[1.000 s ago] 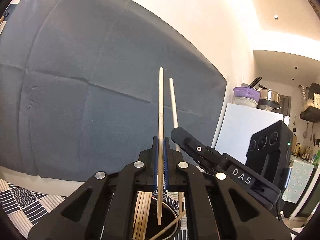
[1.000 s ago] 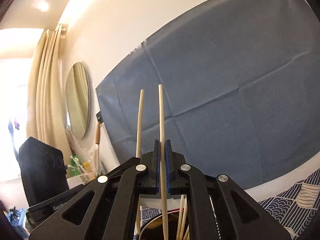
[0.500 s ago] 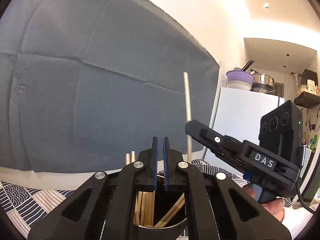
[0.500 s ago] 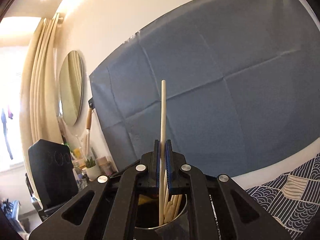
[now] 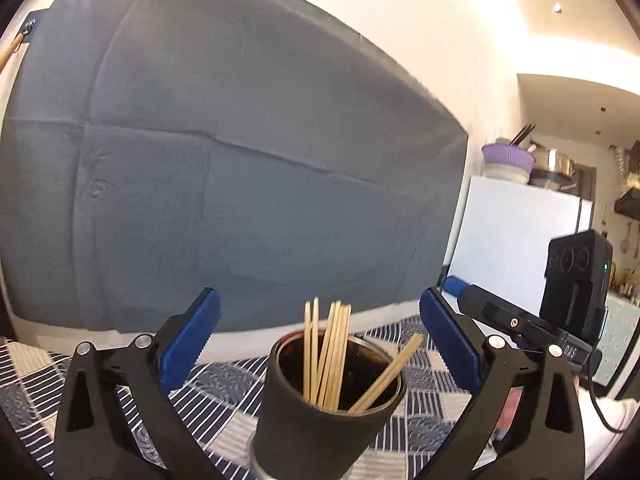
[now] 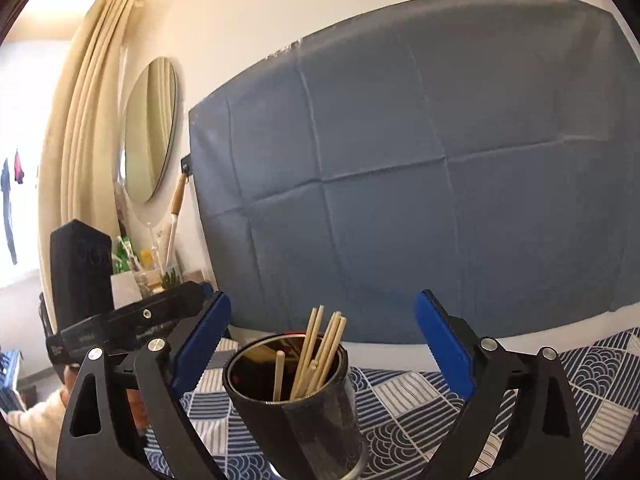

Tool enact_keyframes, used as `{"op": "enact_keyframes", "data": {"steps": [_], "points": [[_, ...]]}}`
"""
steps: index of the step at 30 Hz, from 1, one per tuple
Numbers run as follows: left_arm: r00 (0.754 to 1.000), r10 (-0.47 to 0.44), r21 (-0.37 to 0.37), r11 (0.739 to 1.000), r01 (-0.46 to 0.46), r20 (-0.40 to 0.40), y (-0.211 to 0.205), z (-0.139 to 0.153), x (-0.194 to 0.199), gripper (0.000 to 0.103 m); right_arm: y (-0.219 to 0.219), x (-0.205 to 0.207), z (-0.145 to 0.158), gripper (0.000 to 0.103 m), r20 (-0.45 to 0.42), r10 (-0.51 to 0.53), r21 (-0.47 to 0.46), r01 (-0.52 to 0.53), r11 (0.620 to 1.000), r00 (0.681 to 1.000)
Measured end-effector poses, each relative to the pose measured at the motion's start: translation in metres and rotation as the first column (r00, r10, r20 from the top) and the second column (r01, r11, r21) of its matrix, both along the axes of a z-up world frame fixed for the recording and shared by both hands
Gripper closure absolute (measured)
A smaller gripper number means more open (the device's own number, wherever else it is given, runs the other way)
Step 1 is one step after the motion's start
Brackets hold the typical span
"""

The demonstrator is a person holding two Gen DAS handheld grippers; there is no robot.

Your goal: Organize utensils

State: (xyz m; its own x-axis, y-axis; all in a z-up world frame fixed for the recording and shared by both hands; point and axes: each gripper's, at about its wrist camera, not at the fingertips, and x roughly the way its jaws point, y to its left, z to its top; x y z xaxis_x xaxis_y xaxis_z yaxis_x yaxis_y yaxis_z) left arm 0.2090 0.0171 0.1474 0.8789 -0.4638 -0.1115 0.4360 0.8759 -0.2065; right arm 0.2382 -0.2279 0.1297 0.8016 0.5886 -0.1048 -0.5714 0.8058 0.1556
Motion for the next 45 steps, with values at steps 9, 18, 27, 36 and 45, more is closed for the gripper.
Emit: {"op": "enact_keyframes", "data": {"steps": [9,18,27,36,45], "points": [[0.967,0.219,0.225,0.956,-0.187,-0.128,-0.001,-0.026,-0.031,0.006,0.003,-0.023,-0.049,0.008,-0.201,-0.101,-0.27,0.044,0.962,0.974],[0.961,0.152,0.335,0.94,-0.068,-0.232,-0.011,-0.083,-0.066,0.006,0.003,-0.071,-0.093,0.008,-0.324,-0.201,-0.355,0.078,0.932,0.925],[0.959,0.118,0.31,0.95,-0.034,-0.257,-0.021,-0.094,-0.124,0.006,0.008,-0.12,-0.111,0.008,-0.268,-0.331,-0.381,0.216,0.899,0.905],[0.949,0.176,0.318,0.944,-0.087,-0.262,-0.028,-0.11,-0.141,0.006,0.01,-0.139,-0.114,0.008,-0.241,-0.318,-0.368,0.216,0.904,0.917],[0.94,0.173,0.248,0.964,-0.099,-0.294,-0.018,-0.113,-0.139,0.006,0.017,-0.144,-0.113,0.008,-0.22,-0.28,-0.376,0.184,0.908,0.934]]}}
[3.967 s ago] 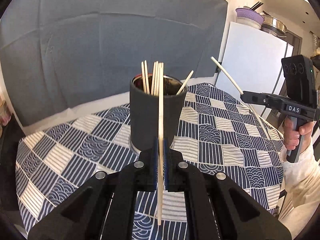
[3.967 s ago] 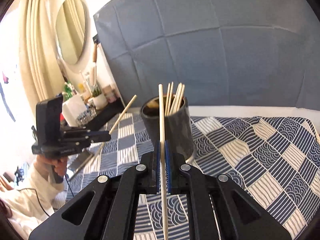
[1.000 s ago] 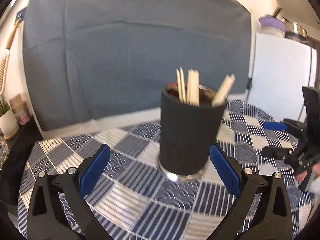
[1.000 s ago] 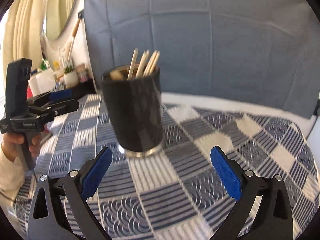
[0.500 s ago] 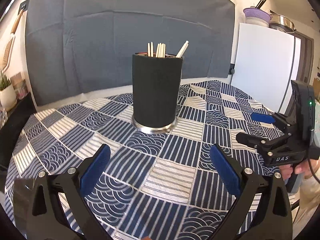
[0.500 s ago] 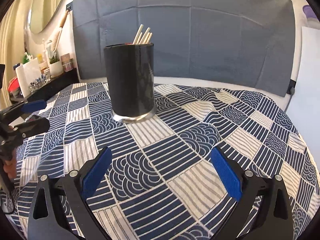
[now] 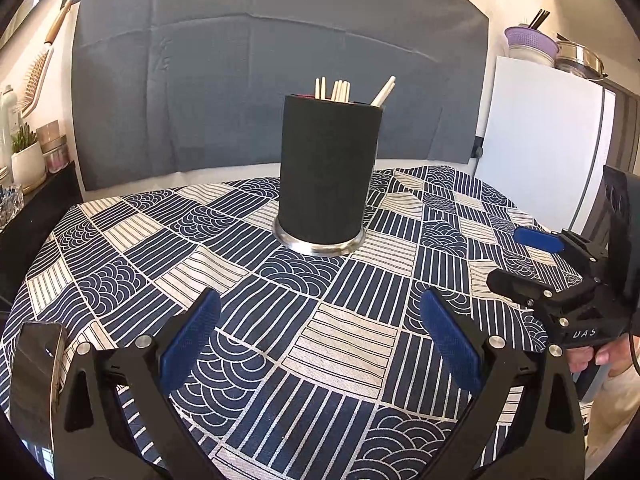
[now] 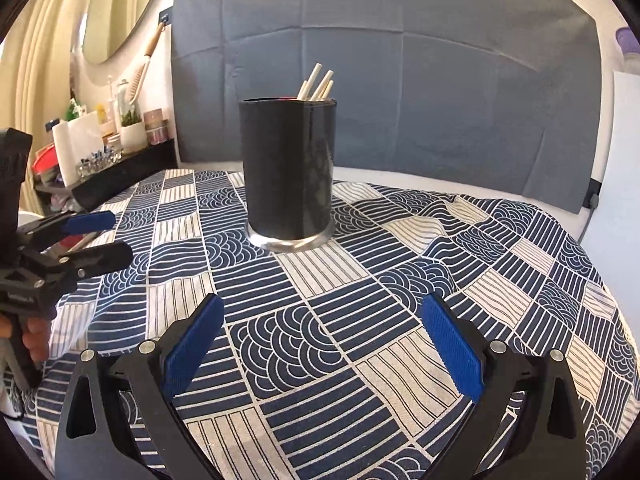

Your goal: Organize utensils

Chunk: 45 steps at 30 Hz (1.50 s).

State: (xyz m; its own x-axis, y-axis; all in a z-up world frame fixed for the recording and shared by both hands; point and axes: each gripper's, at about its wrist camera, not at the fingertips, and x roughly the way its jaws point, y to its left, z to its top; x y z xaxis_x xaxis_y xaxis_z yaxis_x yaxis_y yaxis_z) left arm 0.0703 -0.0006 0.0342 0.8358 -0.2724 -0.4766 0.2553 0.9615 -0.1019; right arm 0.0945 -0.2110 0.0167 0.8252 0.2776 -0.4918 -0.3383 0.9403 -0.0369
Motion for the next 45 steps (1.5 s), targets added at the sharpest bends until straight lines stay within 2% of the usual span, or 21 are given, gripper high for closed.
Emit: {"op": "enact_keyframes", "data": {"steps": [5,20,45], "points": [[1.0,-0.014,0.013,1.0,0.014,-0.01,-0.003,-0.001,0.002,0.006,0.0,-0.003,0.002,0.008,0.015,0.014,0.008,-0.014,1.0,1.0],[0.999,-0.034,0.077,0.997,0.032,0.033,-0.016,0.001,-0.007,0.006,-0.001,-0.003,0.001,0.008,0.015,0.018,0.011,-0.018,1.0,1.0],[0.999,-0.038,0.059,0.998,0.036,0.033,-0.013,0.003,-0.006,0.006,0.003,-0.006,0.001,0.008,0.025,0.037,0.0,-0.037,0.999,0.999]]}}
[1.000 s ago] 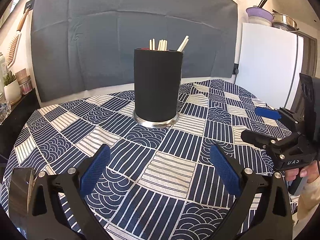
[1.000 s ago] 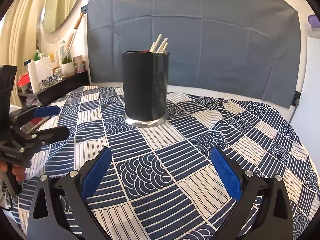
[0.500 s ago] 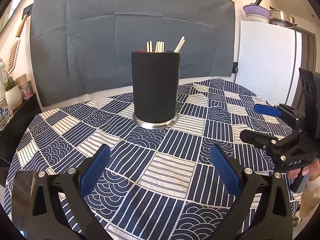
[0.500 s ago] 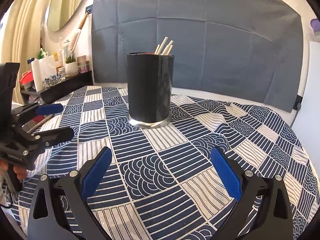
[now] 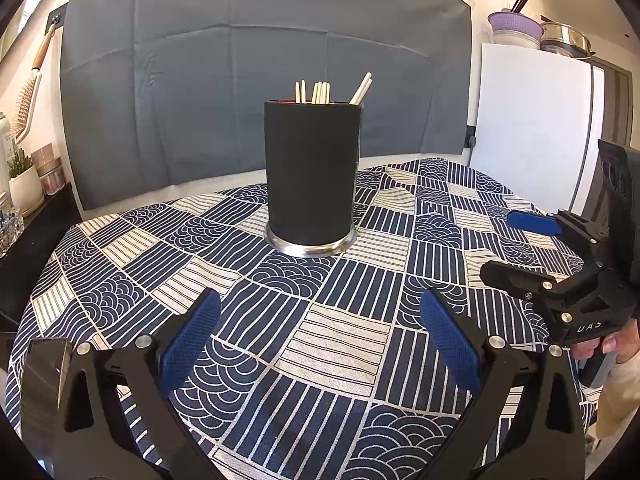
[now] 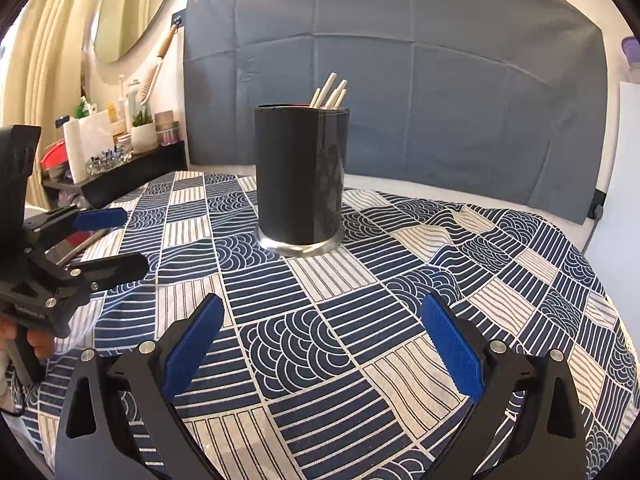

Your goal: Organize utensils

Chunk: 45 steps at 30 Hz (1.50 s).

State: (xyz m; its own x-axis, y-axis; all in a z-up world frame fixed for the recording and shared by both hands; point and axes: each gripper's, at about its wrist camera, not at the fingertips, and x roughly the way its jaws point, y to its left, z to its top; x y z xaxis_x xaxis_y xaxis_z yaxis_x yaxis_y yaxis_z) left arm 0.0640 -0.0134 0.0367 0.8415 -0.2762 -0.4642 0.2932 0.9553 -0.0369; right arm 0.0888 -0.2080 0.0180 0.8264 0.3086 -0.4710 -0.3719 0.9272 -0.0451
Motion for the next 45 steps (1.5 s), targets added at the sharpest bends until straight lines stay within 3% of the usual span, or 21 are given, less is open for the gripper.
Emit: {"op": "enact_keyframes", "data": {"steps": [45], "points": [[1.0,-0.003,-0.008,1.0,0.003,0.001,0.0019,-0.0016,-0.0008,0.006,-0.0073,0.0029,-0.0003,0.008,-0.022,0.002,0.044,-0.001,0.999,1.0]]}}
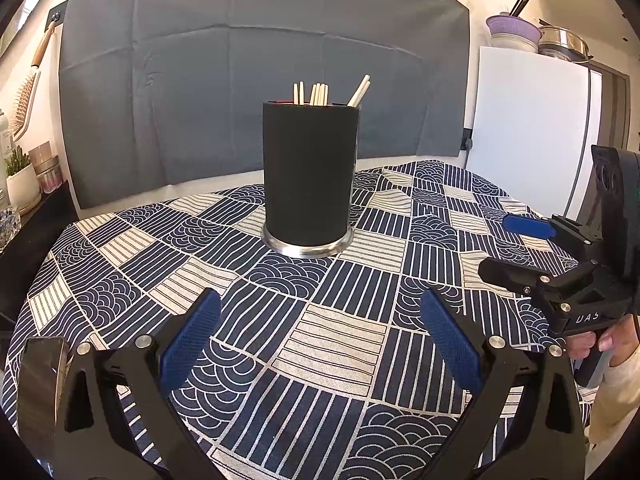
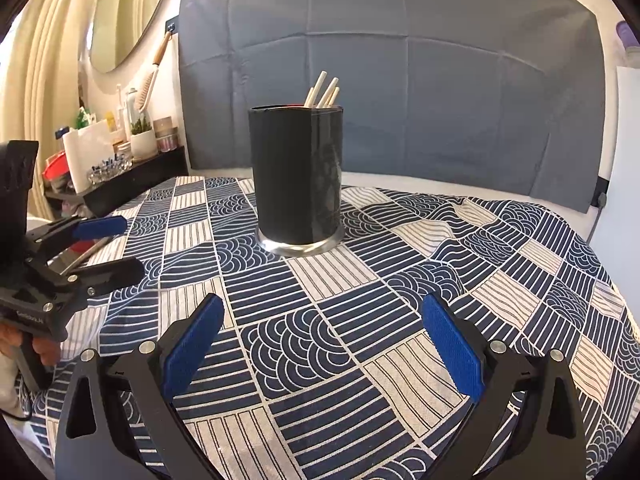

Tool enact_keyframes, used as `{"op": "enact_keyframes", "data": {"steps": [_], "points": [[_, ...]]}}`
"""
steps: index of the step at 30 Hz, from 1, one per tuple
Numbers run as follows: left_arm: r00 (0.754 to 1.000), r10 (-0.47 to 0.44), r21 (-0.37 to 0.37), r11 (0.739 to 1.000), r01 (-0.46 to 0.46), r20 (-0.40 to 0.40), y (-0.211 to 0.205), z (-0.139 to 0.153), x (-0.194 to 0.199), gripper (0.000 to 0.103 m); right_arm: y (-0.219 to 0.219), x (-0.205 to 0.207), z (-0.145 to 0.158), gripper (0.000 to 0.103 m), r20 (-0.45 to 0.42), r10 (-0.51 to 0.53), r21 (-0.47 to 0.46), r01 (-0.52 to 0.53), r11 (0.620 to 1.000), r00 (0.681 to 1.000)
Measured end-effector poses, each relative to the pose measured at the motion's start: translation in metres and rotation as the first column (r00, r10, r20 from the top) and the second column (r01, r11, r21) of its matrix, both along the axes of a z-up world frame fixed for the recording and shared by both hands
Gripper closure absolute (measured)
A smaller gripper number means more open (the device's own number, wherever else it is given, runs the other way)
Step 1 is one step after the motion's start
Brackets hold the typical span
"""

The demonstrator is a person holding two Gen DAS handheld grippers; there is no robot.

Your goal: Organize utensils

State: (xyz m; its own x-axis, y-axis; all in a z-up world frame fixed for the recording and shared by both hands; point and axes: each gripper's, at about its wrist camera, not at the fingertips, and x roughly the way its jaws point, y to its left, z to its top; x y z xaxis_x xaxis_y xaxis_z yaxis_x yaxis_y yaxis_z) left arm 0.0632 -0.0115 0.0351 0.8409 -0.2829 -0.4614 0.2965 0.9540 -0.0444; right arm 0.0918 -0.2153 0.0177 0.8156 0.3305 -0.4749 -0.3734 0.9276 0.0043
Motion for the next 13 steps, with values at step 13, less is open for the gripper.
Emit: {"op": "enact_keyframes", "data": {"steps": [13], "points": [[0.999,0.033,-0.017,0.999,-0.033,-0.012,0.0057,-0.0007,0.0023,0.006,0.0018,0.0005,-0.0008,0.008,-0.009,0.018,-0.001,-0.018,1.0,1.0]]}}
